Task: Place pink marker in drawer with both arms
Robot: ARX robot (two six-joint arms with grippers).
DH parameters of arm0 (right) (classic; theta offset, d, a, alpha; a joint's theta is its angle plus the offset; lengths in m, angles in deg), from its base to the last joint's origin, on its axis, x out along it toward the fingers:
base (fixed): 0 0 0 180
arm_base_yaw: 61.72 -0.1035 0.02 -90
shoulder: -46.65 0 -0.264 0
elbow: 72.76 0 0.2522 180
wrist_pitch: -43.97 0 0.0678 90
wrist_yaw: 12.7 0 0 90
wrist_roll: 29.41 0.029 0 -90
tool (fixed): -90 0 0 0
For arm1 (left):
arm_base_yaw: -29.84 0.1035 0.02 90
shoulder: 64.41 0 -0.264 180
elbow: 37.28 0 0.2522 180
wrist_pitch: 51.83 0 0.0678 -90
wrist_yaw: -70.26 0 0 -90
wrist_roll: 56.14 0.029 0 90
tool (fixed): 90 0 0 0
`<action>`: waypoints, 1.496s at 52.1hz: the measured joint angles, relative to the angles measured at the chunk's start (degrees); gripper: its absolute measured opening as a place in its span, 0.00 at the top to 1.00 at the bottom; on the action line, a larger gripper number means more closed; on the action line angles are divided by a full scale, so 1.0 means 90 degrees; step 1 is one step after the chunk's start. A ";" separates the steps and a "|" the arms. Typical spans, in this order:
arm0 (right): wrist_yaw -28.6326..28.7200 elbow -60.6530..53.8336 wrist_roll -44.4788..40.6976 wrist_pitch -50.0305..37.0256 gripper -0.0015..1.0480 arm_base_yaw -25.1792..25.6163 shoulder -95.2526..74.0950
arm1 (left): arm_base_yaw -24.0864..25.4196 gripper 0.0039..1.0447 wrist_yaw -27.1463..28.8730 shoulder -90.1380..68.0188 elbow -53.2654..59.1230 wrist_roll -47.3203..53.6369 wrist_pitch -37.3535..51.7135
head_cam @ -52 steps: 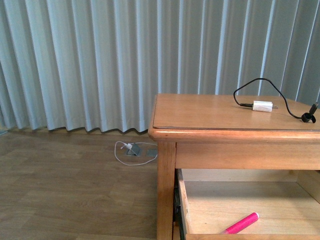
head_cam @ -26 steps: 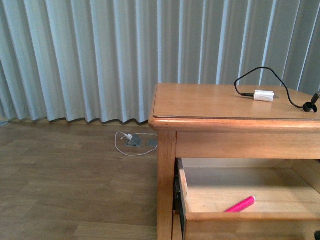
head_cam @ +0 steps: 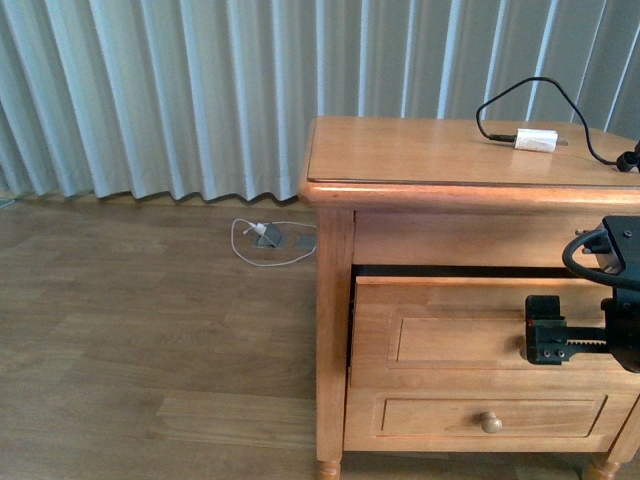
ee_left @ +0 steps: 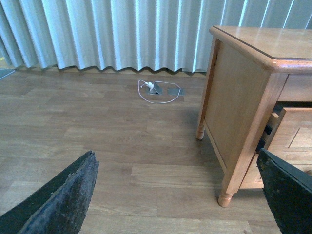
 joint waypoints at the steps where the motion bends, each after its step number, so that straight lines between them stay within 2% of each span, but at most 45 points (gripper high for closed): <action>1: -0.0002 0.0039 0.0022 -0.0107 0.08 0.0000 -0.0080 | 0.0000 0.05 0.0000 0.0000 0.0000 0.0000 0.0000; 9: -0.0017 0.0245 0.0199 -0.0714 0.08 0.0005 -0.0503 | 0.0000 0.05 0.0000 0.0000 0.0000 0.0000 0.0000; 20: 0.0024 0.0391 0.0335 -0.1088 0.08 0.0019 -0.0780 | 0.0000 0.05 0.0000 0.0000 0.0000 0.0000 0.0000; 44: 0.0121 0.0525 0.0381 -0.1168 0.08 0.0095 -0.0903 | 0.0000 0.05 0.0000 0.0000 0.0000 0.0000 0.0000; 54: 0.0279 0.0068 0.0440 -0.1195 0.08 0.0304 -0.0500 | 0.0000 0.05 0.0000 0.0000 0.0000 0.0000 0.0000; 60: 0.0447 -0.0418 0.0559 -0.0877 0.08 0.0474 0.0170 | 0.0000 0.05 0.0000 0.0000 0.0000 0.0000 0.0000; 78: 0.1756 -0.2327 0.0760 0.0833 0.08 0.1059 0.3762 | 0.0000 0.05 0.0000 0.0000 0.0000 0.0000 0.0000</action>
